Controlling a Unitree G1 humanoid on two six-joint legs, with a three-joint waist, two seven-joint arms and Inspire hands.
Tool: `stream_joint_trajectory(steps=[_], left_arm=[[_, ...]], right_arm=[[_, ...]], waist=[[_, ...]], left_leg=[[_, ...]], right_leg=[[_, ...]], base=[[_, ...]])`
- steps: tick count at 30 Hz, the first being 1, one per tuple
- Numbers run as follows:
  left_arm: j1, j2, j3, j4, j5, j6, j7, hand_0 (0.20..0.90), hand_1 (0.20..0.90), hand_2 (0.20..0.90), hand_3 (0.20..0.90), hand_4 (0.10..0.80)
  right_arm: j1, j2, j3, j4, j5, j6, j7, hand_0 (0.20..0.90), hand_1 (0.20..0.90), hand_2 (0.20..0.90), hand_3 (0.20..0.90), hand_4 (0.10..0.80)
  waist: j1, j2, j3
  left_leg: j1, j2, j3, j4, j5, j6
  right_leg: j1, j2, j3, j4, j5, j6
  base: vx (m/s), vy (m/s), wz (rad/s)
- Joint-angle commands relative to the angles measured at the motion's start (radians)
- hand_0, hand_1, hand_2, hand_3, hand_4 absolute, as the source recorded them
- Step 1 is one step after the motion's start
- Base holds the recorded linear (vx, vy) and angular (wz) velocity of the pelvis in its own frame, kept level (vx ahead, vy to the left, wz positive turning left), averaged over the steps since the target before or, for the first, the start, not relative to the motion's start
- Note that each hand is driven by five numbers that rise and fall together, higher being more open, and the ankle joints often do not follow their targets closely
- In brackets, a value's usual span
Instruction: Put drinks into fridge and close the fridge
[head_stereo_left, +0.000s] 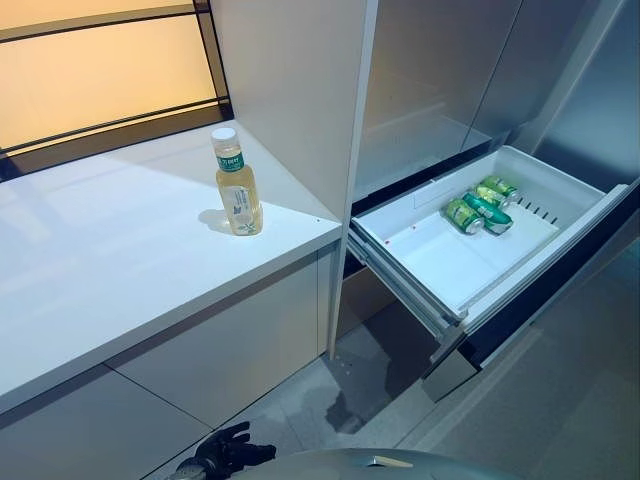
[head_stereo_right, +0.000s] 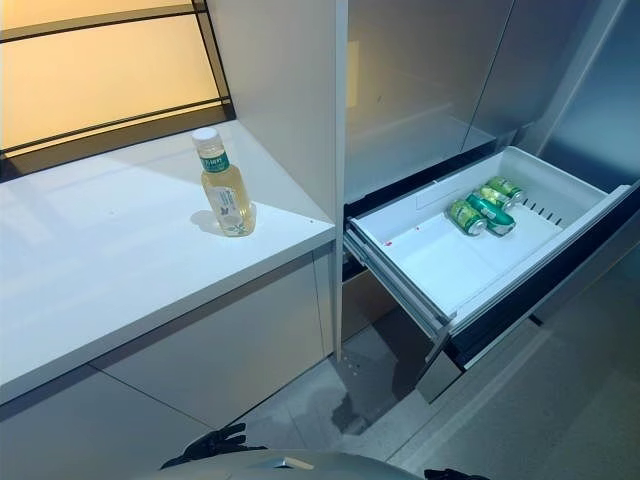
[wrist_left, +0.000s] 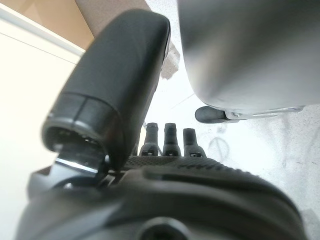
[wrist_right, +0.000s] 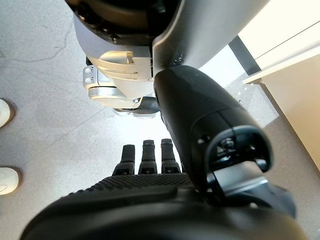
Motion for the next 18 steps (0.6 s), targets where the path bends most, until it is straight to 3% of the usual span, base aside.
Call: stream_joint_trajectory(steps=[1, 11, 18], left_arm=[[-0.087, -0.032, 0.000, 0.038, -0.021, -0.032, -0.015, 0.900, 0.900, 0.900, 0.900, 0.800], [-0.084, -0.035, -0.004, 0.039, -0.005, -0.061, -0.035, 0.900, 0.900, 0.900, 0.900, 0.800], [-0.096, -0.025, -0.076, 0.001, 0.179, -0.149, -0.051, 0.900, 0.900, 0.900, 0.900, 0.800]], right_arm=[[-0.040, 0.013, 0.019, 0.023, -0.015, -0.006, 0.032, 0.900, 0.900, 0.900, 0.900, 0.800], [-0.040, 0.016, 0.020, 0.028, -0.009, -0.011, 0.026, 0.900, 0.900, 0.900, 0.900, 0.800], [-0.044, 0.015, 0.033, 0.021, -0.015, -0.005, 0.027, 0.900, 0.900, 0.900, 0.900, 0.800]], waist=[[0.028, 0.003, 0.025], [0.031, 0.000, 0.028], [0.027, 0.002, 0.029]], left_leg=[[0.012, -0.036, 0.002, 0.010, -0.108, 0.038], [0.012, -0.037, -0.004, 0.008, -0.108, 0.037], [0.010, -0.035, 0.001, 0.007, -0.108, 0.037]], right_leg=[[-0.066, -0.009, -0.025, 0.039, 0.027, 0.067], [-0.067, -0.009, -0.026, 0.039, 0.027, 0.067], [-0.072, -0.007, -0.019, 0.043, 0.026, 0.068]], base=[[0.000, 0.000, 0.00], [0.000, 0.000, 0.00], [0.000, 0.000, 0.00]])
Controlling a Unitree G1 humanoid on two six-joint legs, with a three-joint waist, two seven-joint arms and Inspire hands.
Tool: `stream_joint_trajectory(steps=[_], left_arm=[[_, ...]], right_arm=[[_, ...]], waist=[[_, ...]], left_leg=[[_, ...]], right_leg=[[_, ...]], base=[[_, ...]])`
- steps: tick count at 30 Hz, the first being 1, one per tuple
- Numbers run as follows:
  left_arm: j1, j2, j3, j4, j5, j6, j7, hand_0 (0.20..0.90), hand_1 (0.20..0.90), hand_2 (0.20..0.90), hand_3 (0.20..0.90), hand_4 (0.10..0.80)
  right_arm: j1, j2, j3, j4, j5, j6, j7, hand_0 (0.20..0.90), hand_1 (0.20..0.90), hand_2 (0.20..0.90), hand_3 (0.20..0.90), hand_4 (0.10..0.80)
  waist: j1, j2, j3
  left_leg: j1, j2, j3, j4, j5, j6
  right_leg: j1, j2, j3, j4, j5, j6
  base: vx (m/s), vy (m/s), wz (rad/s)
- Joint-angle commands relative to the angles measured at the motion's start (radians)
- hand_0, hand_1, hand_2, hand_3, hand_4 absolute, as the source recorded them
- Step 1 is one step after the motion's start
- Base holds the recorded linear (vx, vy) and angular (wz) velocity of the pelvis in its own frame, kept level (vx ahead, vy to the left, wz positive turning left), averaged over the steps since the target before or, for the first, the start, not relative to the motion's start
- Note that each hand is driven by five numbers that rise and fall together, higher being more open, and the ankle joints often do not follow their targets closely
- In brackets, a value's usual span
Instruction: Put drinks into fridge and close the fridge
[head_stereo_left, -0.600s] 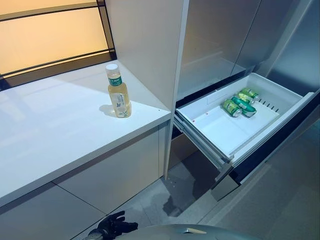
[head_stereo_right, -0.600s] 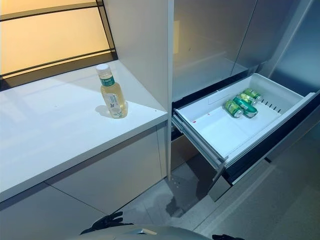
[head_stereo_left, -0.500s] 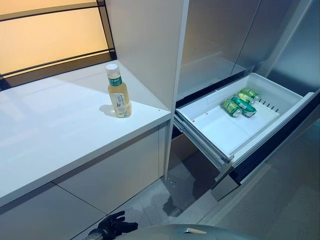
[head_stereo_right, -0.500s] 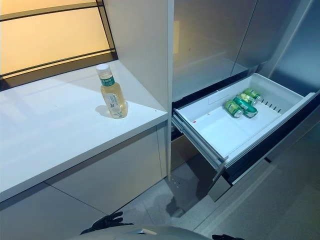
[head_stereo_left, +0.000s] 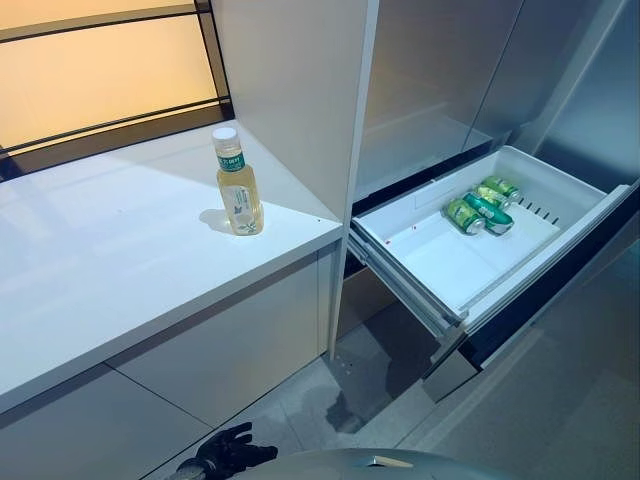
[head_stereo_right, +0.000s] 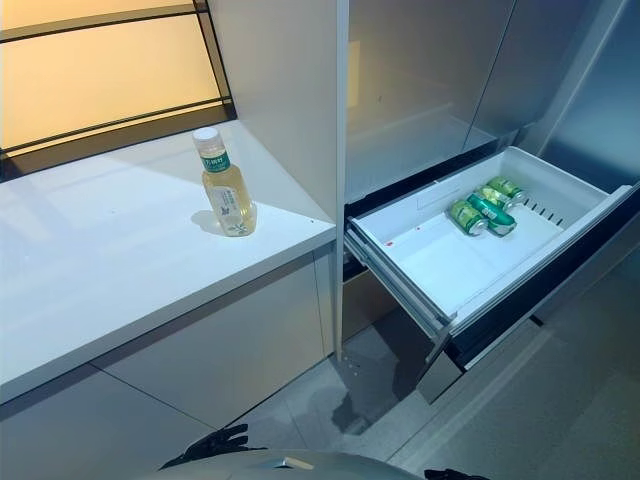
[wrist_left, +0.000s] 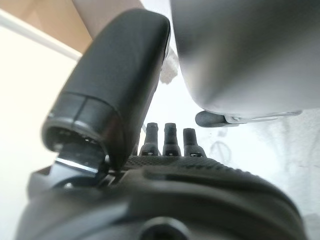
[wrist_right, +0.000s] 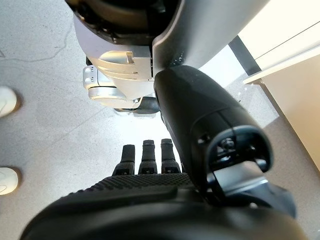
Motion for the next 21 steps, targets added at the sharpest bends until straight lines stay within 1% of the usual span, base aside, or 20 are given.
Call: stream_joint_trajectory(steps=[1, 2, 3, 4, 5, 7, 8, 9, 12, 13, 14, 15, 16, 18, 19, 20, 21], left_arm=[[-0.101, -0.023, -0.076, -0.018, 0.142, -0.121, -0.004, 0.900, 0.900, 0.900, 0.900, 0.800], [-0.111, -0.014, -0.109, -0.039, 0.201, -0.162, -0.013, 0.900, 0.900, 0.900, 0.900, 0.800], [-0.114, -0.012, -0.119, -0.049, 0.211, -0.168, -0.014, 0.900, 0.900, 0.900, 0.900, 0.800], [-0.127, -0.003, -0.158, -0.081, 0.259, -0.200, -0.016, 0.900, 0.900, 0.900, 0.900, 0.800], [-0.128, -0.002, -0.163, -0.085, 0.264, -0.208, -0.015, 0.900, 0.900, 0.900, 0.900, 0.800], [-0.151, 0.019, -0.239, -0.158, 0.354, -0.249, -0.014, 0.900, 0.900, 0.900, 0.900, 0.800], [-0.155, 0.023, -0.250, -0.170, 0.373, -0.256, -0.010, 0.900, 0.900, 0.900, 0.900, 0.800], [-0.163, 0.034, -0.278, -0.204, 0.401, -0.261, -0.001, 0.900, 0.900, 0.900, 0.900, 0.800], [-0.210, 0.076, -0.352, -0.338, 0.481, -0.253, -0.001, 0.900, 0.900, 0.900, 0.900, 0.800], [-0.218, 0.085, -0.366, -0.361, 0.488, -0.251, 0.014, 0.900, 0.900, 0.900, 0.900, 0.800], [-0.249, 0.118, -0.393, -0.444, 0.451, -0.232, 0.034, 0.900, 0.900, 0.900, 0.900, 0.800], [-0.264, 0.133, -0.391, -0.492, 0.454, -0.215, 0.026, 0.900, 0.900, 0.900, 0.900, 0.800], [-0.270, 0.138, -0.392, -0.507, 0.466, -0.215, 0.025, 0.900, 0.900, 0.900, 0.900, 0.800], [-0.312, 0.187, -0.414, -0.618, 0.465, -0.196, -0.009, 0.900, 0.900, 0.900, 0.900, 0.800], [-0.314, 0.190, -0.415, -0.623, 0.467, -0.200, -0.009, 0.900, 0.900, 0.900, 0.900, 0.800], [-0.345, 0.226, -0.429, -0.694, 0.463, -0.194, -0.005, 0.900, 0.900, 0.900, 0.900, 0.800], [-0.356, 0.236, -0.432, -0.715, 0.459, -0.185, -0.007, 0.900, 0.900, 0.900, 0.900, 0.800]], right_arm=[[-0.045, 0.013, 0.036, 0.018, -0.017, -0.004, 0.028, 0.900, 0.900, 0.900, 0.900, 0.800], [-0.046, 0.010, 0.041, 0.015, -0.021, -0.003, 0.030, 0.900, 0.900, 0.900, 0.900, 0.800], [-0.047, 0.008, 0.042, 0.014, -0.023, -0.001, 0.031, 0.900, 0.900, 0.900, 0.900, 0.800], [-0.050, 0.003, 0.047, 0.010, -0.028, 0.002, 0.035, 0.900, 0.900, 0.900, 0.900, 0.800], [-0.050, 0.002, 0.047, 0.010, -0.029, 0.002, 0.035, 0.900, 0.900, 0.900, 0.900, 0.800], [-0.051, -0.006, 0.062, 0.003, -0.036, 0.002, 0.040, 0.900, 0.900, 0.900, 0.900, 0.800], [-0.051, -0.007, 0.065, 0.002, -0.036, 0.001, 0.040, 0.900, 0.900, 0.900, 0.900, 0.800], [-0.050, -0.010, 0.070, -0.003, -0.038, 0.001, 0.041, 0.900, 0.900, 0.900, 0.900, 0.800], [-0.052, -0.020, 0.086, -0.019, -0.042, 0.003, 0.044, 0.900, 0.900, 0.900, 0.900, 0.800], [-0.053, -0.023, 0.089, -0.022, -0.040, 0.002, 0.046, 0.900, 0.900, 0.900, 0.900, 0.800], [-0.054, -0.030, 0.093, -0.029, -0.038, 0.001, 0.044, 0.900, 0.900, 0.900, 0.900, 0.800], [-0.054, -0.034, 0.091, -0.030, -0.038, -0.002, 0.046, 0.900, 0.900, 0.900, 0.900, 0.800], [-0.054, -0.035, 0.091, -0.030, -0.039, -0.002, 0.047, 0.900, 0.900, 0.900, 0.900, 0.800], [-0.053, -0.045, 0.090, -0.033, -0.043, 0.001, 0.052, 0.900, 0.900, 0.900, 0.900, 0.800], [-0.053, -0.046, 0.090, -0.033, -0.042, 0.001, 0.053, 0.900, 0.900, 0.900, 0.900, 0.800], [-0.051, -0.049, 0.087, -0.030, -0.043, -0.005, 0.052, 0.900, 0.900, 0.900, 0.900, 0.800], [-0.051, -0.049, 0.087, -0.028, -0.043, -0.006, 0.052, 0.900, 0.900, 0.900, 0.900, 0.800]], waist=[[0.025, 0.002, 0.029], [0.021, 0.004, 0.030], [0.021, 0.004, 0.030], [0.017, 0.006, 0.032], [0.017, 0.007, 0.033], [0.009, 0.010, 0.034], [0.007, 0.011, 0.035], [0.003, 0.012, 0.036], [-0.008, 0.016, 0.041], [-0.009, 0.017, 0.041], [-0.014, 0.020, 0.043], [-0.014, 0.021, 0.044], [-0.014, 0.021, 0.044], [-0.016, 0.027, 0.041], [-0.016, 0.027, 0.041], [-0.016, 0.031, 0.039], [-0.016, 0.033, 0.037]], left_leg=[[0.011, -0.034, 0.004, 0.007, -0.108, 0.037], [0.011, -0.033, 0.005, 0.006, -0.108, 0.036], [0.012, -0.033, 0.006, 0.006, -0.108, 0.036], [0.012, -0.032, 0.009, 0.005, -0.109, 0.036], [0.012, -0.032, 0.010, 0.005, -0.109, 0.036], [0.010, -0.029, 0.017, 0.005, -0.109, 0.033], [0.010, -0.028, 0.018, 0.005, -0.109, 0.033], [0.009, -0.028, 0.019, 0.005, -0.109, 0.032], [0.006, -0.026, 0.022, 0.005, -0.109, 0.032], [0.005, -0.026, 0.023, 0.005, -0.108, 0.032], [0.002, -0.027, 0.020, 0.005, -0.108, 0.032], [0.001, -0.028, 0.020, 0.005, -0.108, 0.033], [0.001, -0.028, 0.020, 0.005, -0.108, 0.033], [-0.004, -0.028, 0.018, 0.005, -0.105, 0.034], [-0.004, -0.028, 0.017, 0.005, -0.105, 0.034], [-0.005, -0.030, 0.014, 0.005, -0.106, 0.036], [-0.006, -0.030, 0.013, 0.005, -0.106, 0.036]], right_leg=[[-0.072, -0.006, -0.014, 0.045, 0.026, 0.069], [-0.074, -0.006, -0.011, 0.046, 0.027, 0.070], [-0.074, -0.005, -0.011, 0.046, 0.027, 0.071], [-0.075, -0.005, -0.009, 0.046, 0.026, 0.072], [-0.075, -0.005, -0.009, 0.047, 0.026, 0.072], [-0.081, -0.004, -0.003, 0.050, 0.027, 0.077], [-0.081, -0.004, -0.003, 0.050, 0.027, 0.077], [-0.084, -0.004, -0.001, 0.052, 0.028, 0.079], [-0.091, -0.003, 0.005, 0.054, 0.030, 0.083], [-0.093, -0.003, 0.007, 0.055, 0.030, 0.082], [-0.095, -0.003, 0.010, 0.055, 0.032, 0.086], [-0.095, -0.004, 0.008, 0.052, 0.033, 0.086], [-0.095, -0.005, 0.008, 0.052, 0.034, 0.086], [-0.097, -0.007, 0.003, 0.049, 0.035, 0.087], [-0.097, -0.007, 0.003, 0.049, 0.035, 0.086], [-0.096, -0.008, 0.001, 0.048, 0.035, 0.087], [-0.096, -0.008, 0.001, 0.046, 0.035, 0.087]], base=[[0.000, 0.000, 0.00], [0.000, 0.000, 0.00], [0.000, 0.000, 0.00], [0.000, 0.000, 0.00], [0.000, 0.000, 0.00], [0.000, 0.000, 0.00], [0.000, 0.000, 0.00], [0.000, 0.000, 0.00], [-0.035, 0.016, -0.02], [-0.036, 0.018, -0.04], [-0.033, 0.020, -0.06], [-0.028, 0.020, -0.05], [-0.013, 0.015, -0.03], [0.000, 0.000, 0.00], [0.000, 0.000, 0.00], [0.000, 0.000, 0.00], [0.004, 0.026, 0.04]])
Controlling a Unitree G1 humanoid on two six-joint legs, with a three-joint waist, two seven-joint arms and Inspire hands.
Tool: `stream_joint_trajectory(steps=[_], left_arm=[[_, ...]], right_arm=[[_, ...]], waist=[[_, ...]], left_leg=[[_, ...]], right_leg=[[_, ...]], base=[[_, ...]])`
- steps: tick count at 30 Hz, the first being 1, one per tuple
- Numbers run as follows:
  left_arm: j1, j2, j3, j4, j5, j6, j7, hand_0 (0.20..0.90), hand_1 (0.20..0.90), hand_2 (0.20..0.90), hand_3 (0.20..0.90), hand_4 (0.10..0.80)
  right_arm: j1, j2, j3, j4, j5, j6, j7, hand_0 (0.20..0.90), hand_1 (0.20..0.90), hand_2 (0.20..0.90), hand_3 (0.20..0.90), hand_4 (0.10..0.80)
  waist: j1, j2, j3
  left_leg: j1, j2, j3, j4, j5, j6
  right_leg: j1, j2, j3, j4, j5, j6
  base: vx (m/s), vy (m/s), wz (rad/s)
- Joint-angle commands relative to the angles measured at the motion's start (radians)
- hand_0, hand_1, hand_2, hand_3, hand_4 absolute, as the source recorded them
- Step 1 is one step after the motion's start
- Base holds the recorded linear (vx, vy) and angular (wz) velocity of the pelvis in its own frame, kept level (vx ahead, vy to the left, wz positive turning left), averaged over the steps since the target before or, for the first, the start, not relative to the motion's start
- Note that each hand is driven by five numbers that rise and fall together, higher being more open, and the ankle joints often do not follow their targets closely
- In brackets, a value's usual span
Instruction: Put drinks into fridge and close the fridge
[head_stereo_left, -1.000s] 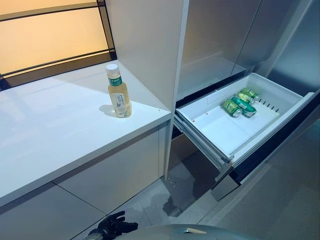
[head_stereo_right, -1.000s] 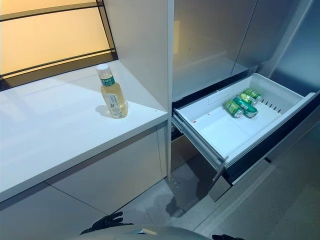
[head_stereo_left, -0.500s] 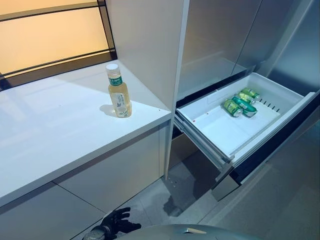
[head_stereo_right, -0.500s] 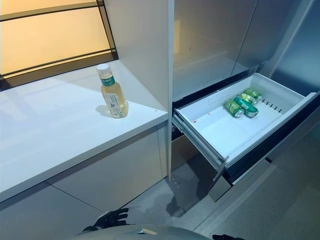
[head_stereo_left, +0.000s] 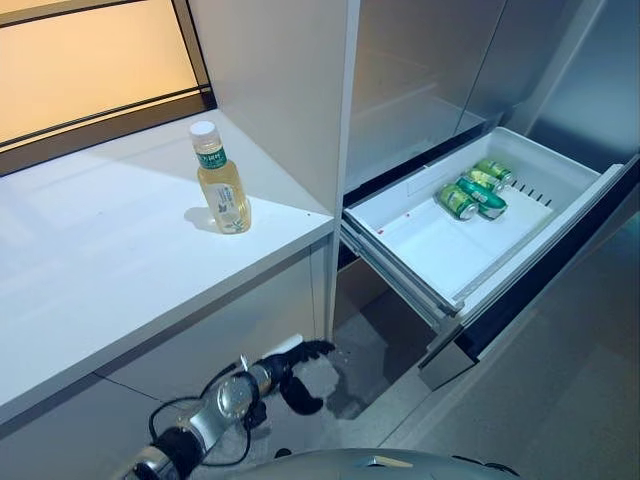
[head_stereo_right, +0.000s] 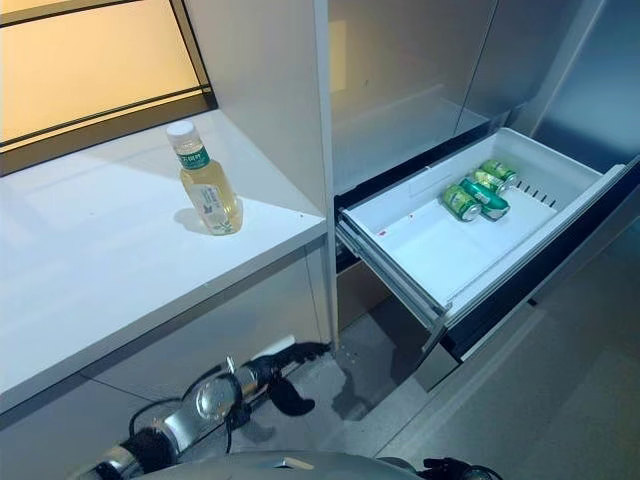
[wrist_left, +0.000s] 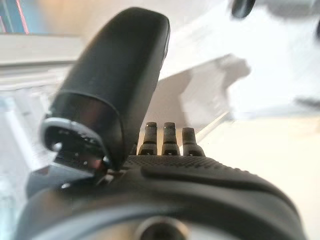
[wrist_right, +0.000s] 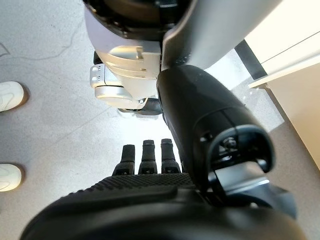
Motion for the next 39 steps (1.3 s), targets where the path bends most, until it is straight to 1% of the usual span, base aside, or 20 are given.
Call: stream_joint_trajectory(steps=[1, 4, 5, 6, 7, 8, 9, 11, 12, 13, 14, 15, 17, 19, 21, 23, 27, 31, 35, 39], left_arm=[[-0.181, 0.051, -0.021, -0.137, 0.001, -0.047, 0.015, 0.900, 0.900, 0.900, 0.900, 0.800], [-0.225, 0.078, -0.027, -0.204, -0.009, -0.061, 0.017, 0.900, 0.900, 0.900, 0.900, 0.800], [-0.244, 0.088, -0.044, -0.244, -0.010, -0.062, 0.042, 0.900, 0.900, 0.900, 0.900, 0.800], [-0.245, 0.088, -0.046, -0.247, -0.014, -0.057, 0.047, 0.900, 0.900, 0.900, 0.900, 0.800], [-0.239, 0.105, -0.038, -0.312, -0.002, -0.080, 0.042, 0.900, 0.900, 0.900, 0.900, 0.800], [-0.231, 0.118, -0.024, -0.361, -0.007, -0.088, 0.034, 0.900, 0.900, 0.900, 0.900, 0.800], [-0.212, 0.143, 0.005, -0.450, -0.008, -0.097, 0.024, 0.900, 0.900, 0.900, 0.900, 0.800], [-0.187, 0.173, 0.040, -0.543, -0.023, -0.118, 0.003, 0.900, 0.900, 0.900, 0.900, 0.800], [-0.158, 0.196, 0.083, -0.628, -0.066, -0.139, -0.027, 0.900, 0.900, 0.900, 0.900, 0.800], [-0.146, 0.205, 0.106, -0.675, -0.097, -0.144, -0.054, 0.900, 0.900, 0.900, 0.900, 0.800], [-0.137, 0.216, 0.125, -0.716, -0.146, -0.148, -0.078, 0.900, 0.900, 0.900, 0.900, 0.800], [-0.136, 0.218, 0.128, -0.720, -0.157, -0.144, -0.086, 0.900, 0.900, 0.900, 0.900, 0.800], [-0.120, 0.226, 0.181, -0.804, -0.240, -0.159, -0.133, 0.900, 0.900, 0.900, 0.900, 0.800], [-0.121, 0.234, 0.190, -0.825, -0.293, -0.160, -0.147, 0.900, 0.900, 0.900, 0.900, 0.800], [-0.119, 0.228, 0.220, -0.864, -0.353, -0.150, -0.166, 0.900, 0.900, 0.900, 0.900, 0.800], [-0.121, 0.229, 0.232, -0.872, -0.366, -0.155, -0.161, 0.900, 0.900, 0.900, 0.900, 0.800], [-0.131, 0.226, 0.287, -0.912, -0.465, -0.155, -0.153, 0.900, 0.900, 0.900, 0.900, 0.800], [-0.131, 0.200, 0.361, -0.935, -0.542, -0.224, -0.104, 0.900, 0.900, 0.900, 0.900, 0.800], [-0.127, 0.169, 0.438, -0.929, -0.564, -0.300, -0.061, 0.900, 0.900, 0.900, 0.900, 0.800], [-0.123, 0.146, 0.494, -0.946, -0.598, -0.338, -0.020, 0.900, 0.900, 0.900, 0.900, 0.800]], right_arm=[[-0.040, -0.020, 0.044, 0.021, -0.016, -0.011, 0.023, 0.900, 0.900, 0.900, 0.900, 0.800], [-0.040, -0.012, 0.041, 0.037, -0.021, -0.022, 0.015, 0.900, 0.900, 0.900, 0.900, 0.800], [-0.041, -0.004, 0.037, 0.053, -0.020, -0.036, 0.010, 0.900, 0.900, 0.900, 0.900, 0.800], [-0.041, -0.002, 0.036, 0.055, -0.020, -0.037, 0.009, 0.900, 0.900, 0.900, 0.900, 0.800], [-0.039, 0.005, 0.024, 0.060, -0.023, -0.046, 0.002, 0.900, 0.900, 0.900, 0.900, 0.800], [-0.037, 0.008, 0.022, 0.057, -0.018, -0.049, -0.004, 0.900, 0.900, 0.900, 0.900, 0.800], [-0.027, 0.012, 0.011, 0.047, -0.011, -0.052, -0.014, 0.900, 0.900, 0.900, 0.900, 0.800], [-0.016, 0.020, 0.004, 0.038, -0.002, -0.057, -0.026, 0.900, 0.900, 0.900, 0.900, 0.800], [-0.005, 0.025, 0.001, 0.030, 0.011, -0.062, -0.038, 0.900, 0.900, 0.900, 0.900, 0.800], [0.000, 0.030, -0.002, 0.028, 0.018, -0.063, -0.045, 0.900, 0.900, 0.900, 0.900, 0.800], [0.005, 0.035, -0.003, 0.028, 0.023, -0.066, -0.050, 0.900, 0.900, 0.900, 0.900, 0.800], [0.005, 0.036, -0.003, 0.028, 0.024, -0.067, -0.051, 0.900, 0.900, 0.900, 0.900, 0.800], [0.015, 0.036, -0.004, 0.017, 0.038, -0.066, -0.053, 0.900, 0.900, 0.900, 0.900, 0.800], [0.017, 0.037, -0.001, 0.014, 0.041, -0.065, -0.056, 0.900, 0.900, 0.900, 0.900, 0.800], [0.020, 0.039, 0.002, 0.005, 0.048, -0.064, -0.057, 0.900, 0.900, 0.900, 0.900, 0.800], [0.021, 0.039, 0.002, 0.003, 0.047, -0.064, -0.056, 0.900, 0.900, 0.900, 0.900, 0.800], [0.023, 0.039, 0.010, 0.000, 0.059, -0.069, -0.055, 0.900, 0.900, 0.900, 0.900, 0.800], [0.023, 0.039, 0.015, -0.004, 0.071, -0.073, -0.051, 0.900, 0.900, 0.900, 0.900, 0.800], [0.022, 0.044, 0.010, 0.004, 0.078, -0.085, -0.048, 0.900, 0.900, 0.900, 0.900, 0.800], [0.025, 0.047, 0.007, 0.009, 0.075, -0.086, -0.047, 0.900, 0.900, 0.900, 0.900, 0.800]], waist=[[0.015, 0.022, 0.004], [0.015, 0.027, -0.001], [0.019, 0.026, -0.006], [0.020, 0.026, -0.007], [0.025, 0.028, -0.004], [0.029, 0.029, -0.001], [0.038, 0.031, 0.004], [0.046, 0.032, 0.009], [0.056, 0.032, 0.013], [0.063, 0.032, 0.012], [0.068, 0.033, 0.011], [0.068, 0.032, 0.012], [0.080, 0.030, 0.011], [0.082, 0.030, 0.007], [0.088, 0.027, 0.004], [0.089, 0.026, 0.002], [0.098, 0.021, 0.000], [0.109, 0.016, -0.002], [0.118, 0.008, -0.008], [0.119, 0.005, -0.012]], left_leg=[[0.008, -0.033, 0.000, 0.006, -0.107, 0.038], [0.007, -0.036, -0.007, 0.006, -0.107, 0.039], [-0.003, -0.037, -0.007, 0.006, -0.097, 0.040], [-0.004, -0.037, -0.007, 0.006, -0.097, 0.040], [-0.006, -0.037, -0.013, 0.006, -0.098, 0.038], [-0.008, -0.037, -0.019, 0.006, -0.097, 0.038], [-0.010, -0.039, -0.027, 0.006, -0.097, 0.038], [-0.012, -0.041, -0.037, 0.006, -0.094, 0.038], [-0.015, -0.044, -0.047, 0.006, -0.091, 0.039], [-0.016, -0.045, -0.052, 0.006, -0.090, 0.039], [-0.011, -0.044, -0.057, 0.006, -0.099, 0.038], [-0.016, -0.045, -0.057, 0.006, -0.090, 0.038], [-0.011, -0.044, -0.066, 0.006, -0.098, 0.037], [-0.012, -0.045, -0.069, 0.006, -0.097, 0.037], [-0.015, -0.046, -0.076, 0.006, -0.095, 0.037], [-0.016, -0.047, -0.077, 0.006, -0.095, 0.037], [-0.018, -0.049, -0.084, 0.006, -0.094, 0.039], [-0.019, -0.050, -0.089, 0.006, -0.093, 0.038], [-0.017, -0.052, -0.098, 0.006, -0.096, 0.038], [-0.015, -0.052, -0.102, 0.006, -0.098, 0.038]], right_leg=[[-0.074, -0.008, -0.010, 0.040, 0.033, 0.086], [-0.071, -0.010, -0.012, 0.036, 0.034, 0.087], [-0.081, -0.010, -0.012, 0.037, 0.041, 0.084], [-0.082, -0.010, -0.011, 0.037, 0.041, 0.083], [-0.080, -0.010, -0.013, 0.034, 0.040, 0.084], [-0.079, -0.011, -0.017, 0.032, 0.039, 0.085], [-0.077, -0.013, -0.025, 0.030, 0.039, 0.084], [-0.074, -0.016, -0.034, 0.028, 0.040, 0.084], [-0.071, -0.017, -0.042, 0.026, 0.042, 0.083], [-0.069, -0.018, -0.047, 0.024, 0.042, 0.083], [-0.061, -0.018, -0.050, 0.020, 0.035, 0.084], [-0.067, -0.019, -0.051, 0.023, 0.042, 0.083], [-0.056, -0.019, -0.057, 0.018, 0.036, 0.083], [-0.056, -0.019, -0.059, 0.018, 0.036, 0.083], [-0.058, -0.018, -0.060, 0.019, 0.037, 0.080], [-0.059, -0.018, -0.060, 0.020, 0.037, 0.079], [-0.058, -0.018, -0.060, 0.019, 0.037, 0.076], [-0.058, -0.019, -0.061, 0.019, 0.038, 0.071], [-0.054, -0.017, -0.061, 0.017, 0.038, 0.066], [-0.053, -0.015, -0.058, 0.018, 0.035, 0.063]], base=[[0.002, 0.016, 0.04], [0.000, 0.009, 0.02], [0.000, 0.000, 0.00], [-0.045, -0.011, 0.02], [-0.032, -0.004, 0.01], [-0.061, -0.002, 0.02], [-0.063, 0.000, 0.04], [-0.051, -0.005, 0.15], [-0.036, -0.011, 0.22], [0.000, -0.017, 0.17], [-0.011, -0.013, 0.08], [-0.008, -0.013, 0.08], [0.006, -0.021, 0.16], [0.012, -0.018, 0.14], [-0.007, -0.017, 0.08], [-0.008, -0.015, 0.04], [-0.005, -0.014, 0.09], [-0.003, -0.007, 0.03], [0.000, 0.000, 0.00], [0.000, 0.000, 0.00]])
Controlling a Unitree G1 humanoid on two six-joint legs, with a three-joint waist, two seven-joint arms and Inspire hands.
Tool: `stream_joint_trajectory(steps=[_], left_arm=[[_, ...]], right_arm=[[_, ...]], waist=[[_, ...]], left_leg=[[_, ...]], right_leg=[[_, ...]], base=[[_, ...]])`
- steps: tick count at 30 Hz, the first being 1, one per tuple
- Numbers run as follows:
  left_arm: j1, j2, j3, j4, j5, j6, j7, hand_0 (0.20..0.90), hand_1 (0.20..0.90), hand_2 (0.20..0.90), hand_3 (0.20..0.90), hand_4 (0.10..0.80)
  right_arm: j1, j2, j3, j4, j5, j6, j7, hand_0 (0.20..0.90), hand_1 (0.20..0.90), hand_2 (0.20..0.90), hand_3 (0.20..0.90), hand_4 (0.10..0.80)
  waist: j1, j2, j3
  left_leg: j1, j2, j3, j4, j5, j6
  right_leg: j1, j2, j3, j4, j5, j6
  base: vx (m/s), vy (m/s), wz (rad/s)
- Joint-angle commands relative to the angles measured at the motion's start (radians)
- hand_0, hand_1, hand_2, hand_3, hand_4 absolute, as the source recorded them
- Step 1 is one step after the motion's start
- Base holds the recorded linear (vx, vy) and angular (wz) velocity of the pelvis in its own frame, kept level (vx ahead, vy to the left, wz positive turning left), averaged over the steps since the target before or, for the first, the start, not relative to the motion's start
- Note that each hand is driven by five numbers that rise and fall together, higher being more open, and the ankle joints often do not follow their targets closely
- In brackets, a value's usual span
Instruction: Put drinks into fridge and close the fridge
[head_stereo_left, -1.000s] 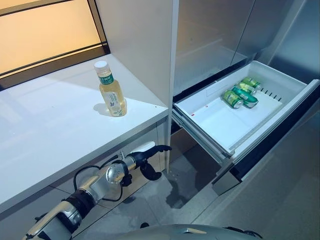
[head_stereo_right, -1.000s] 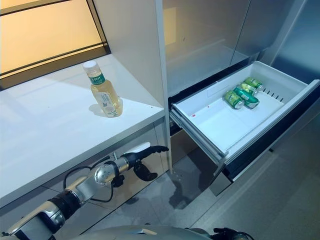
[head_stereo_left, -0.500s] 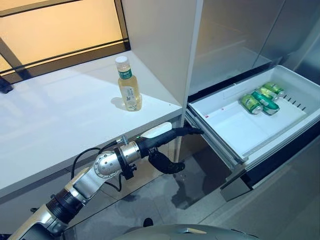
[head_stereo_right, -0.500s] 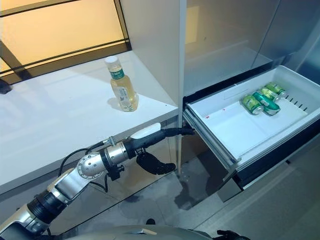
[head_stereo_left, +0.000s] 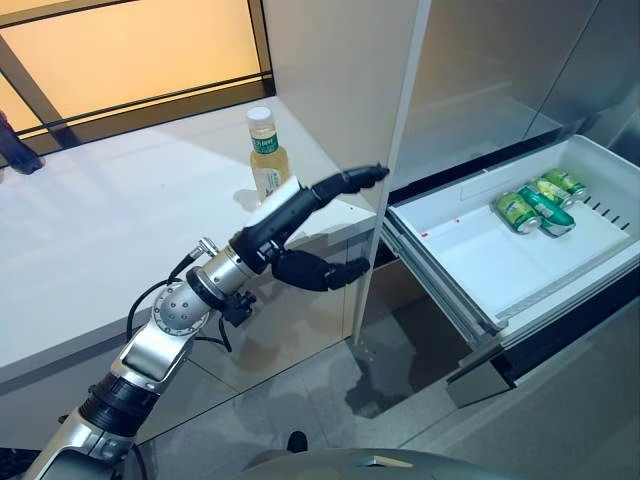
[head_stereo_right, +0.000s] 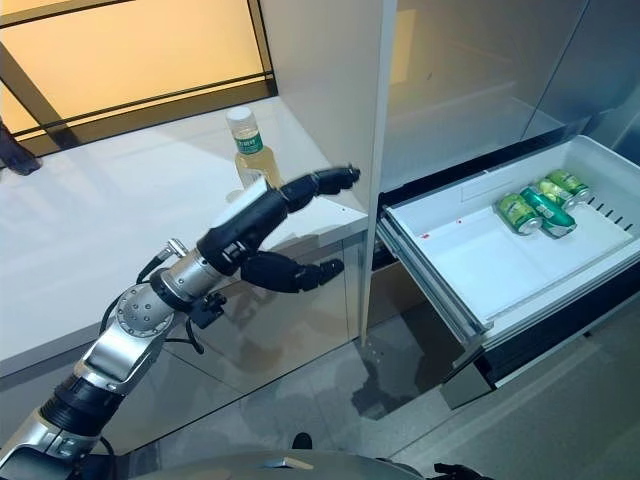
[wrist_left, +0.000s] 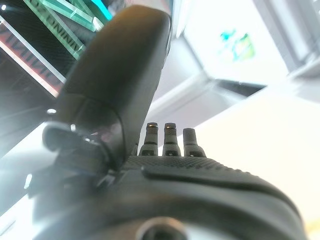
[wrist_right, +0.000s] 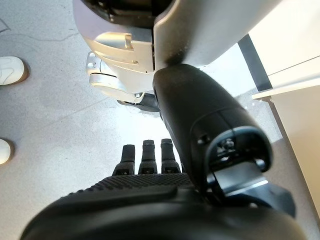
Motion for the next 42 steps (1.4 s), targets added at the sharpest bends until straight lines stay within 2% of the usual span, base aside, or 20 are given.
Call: stream_joint_trajectory(steps=[1, 7, 11, 14, 18, 21, 26, 29, 42], left_arm=[[-0.088, -0.041, 0.126, -0.119, -0.111, -0.153, 0.098, 0.900, 0.900, 0.900, 0.900, 0.800], [-0.088, -0.061, 0.201, -0.101, 0.000, -0.183, 0.318, 0.900, 0.900, 0.900, 0.900, 0.800], [-0.067, -0.062, 0.251, -0.043, 0.088, -0.150, 0.501, 0.900, 0.900, 0.900, 0.900, 0.800], [-0.045, -0.073, 0.276, -0.014, 0.118, -0.103, 0.575, 0.900, 0.900, 0.900, 0.900, 0.800], [-0.018, -0.093, 0.289, 0.025, 0.125, -0.016, 0.603, 0.900, 0.900, 0.900, 0.900, 0.800], [-0.017, -0.100, 0.279, 0.060, 0.085, 0.041, 0.584, 0.900, 0.900, 0.900, 0.900, 0.800], [-0.027, -0.114, 0.252, 0.109, -0.023, 0.186, 0.512, 0.900, 0.900, 0.900, 0.900, 0.800], [-0.037, -0.120, 0.242, 0.120, -0.063, 0.237, 0.514, 0.900, 0.900, 0.900, 0.900, 0.800], [-0.069, -0.136, 0.231, 0.140, -0.165, 0.349, 0.511, 0.900, 0.900, 0.900, 0.900, 0.800]], right_arm=[[-0.027, 0.051, 0.010, 0.005, 0.032, -0.033, 0.020, 0.900, 0.900, 0.900, 0.900, 0.800], [-0.016, 0.058, 0.010, 0.008, 0.030, -0.040, 0.019, 0.900, 0.900, 0.900, 0.900, 0.800], [-0.010, 0.061, 0.005, 0.002, 0.029, -0.034, 0.017, 0.900, 0.900, 0.900, 0.900, 0.800], [-0.012, 0.061, -0.002, -0.001, 0.027, -0.026, 0.018, 0.900, 0.900, 0.900, 0.900, 0.800], [-0.016, 0.060, -0.011, -0.013, 0.021, -0.008, 0.016, 0.900, 0.900, 0.900, 0.900, 0.800], [-0.021, 0.060, -0.010, -0.014, 0.019, -0.001, 0.014, 0.900, 0.900, 0.900, 0.900, 0.800], [-0.033, 0.055, -0.012, -0.019, 0.013, 0.017, 0.011, 0.900, 0.900, 0.900, 0.900, 0.800], [-0.039, 0.052, -0.011, -0.019, 0.014, 0.025, 0.011, 0.900, 0.900, 0.900, 0.900, 0.800], [-0.045, 0.053, -0.002, -0.040, 0.014, 0.053, -0.001, 0.900, 0.900, 0.900, 0.900, 0.800]], waist=[[0.012, -0.026, -0.025], [0.010, -0.032, -0.033], [0.008, -0.035, -0.041], [0.011, -0.035, -0.043], [0.012, -0.034, -0.041], [0.011, -0.032, -0.042], [0.006, -0.026, -0.041], [0.004, -0.023, -0.041], [-0.006, -0.019, -0.044]], left_leg=[[0.022, -0.039, -0.007, 0.002, -0.123, 0.038], [0.027, -0.040, -0.013, 0.002, -0.127, 0.037], [0.029, -0.043, -0.019, 0.002, -0.129, 0.036], [0.023, -0.045, -0.026, 0.002, -0.118, 0.037], [0.026, -0.043, -0.024, 0.002, -0.117, 0.036], [0.028, -0.043, -0.022, 0.002, -0.117, 0.037], [0.032, -0.042, -0.017, 0.002, -0.115, 0.037], [0.039, -0.041, -0.015, 0.002, -0.124, 0.037], [0.042, -0.039, -0.005, 0.002, -0.121, 0.036]], right_leg=[[-0.057, -0.013, 0.023, 0.022, 0.035, 0.062], [-0.053, -0.011, 0.028, 0.022, 0.031, 0.060], [-0.049, -0.009, 0.032, 0.018, 0.030, 0.058], [-0.057, -0.009, 0.034, 0.023, 0.035, 0.056], [-0.053, -0.008, 0.035, 0.024, 0.033, 0.053], [-0.053, -0.007, 0.035, 0.025, 0.032, 0.054], [-0.050, -0.007, 0.036, 0.025, 0.032, 0.056], [-0.042, -0.006, 0.036, 0.022, 0.026, 0.057], [-0.040, -0.006, 0.036, 0.019, 0.028, 0.058]], base=[[0.000, 0.000, 0.00], [0.005, -0.001, 0.00], [0.011, -0.001, 0.02], [0.000, 0.000, 0.00], [0.000, 0.000, 0.00], [0.000, 0.000, 0.00], [0.023, 0.005, -0.01], [0.012, 0.002, 0.00], [0.000, 0.000, 0.00]])
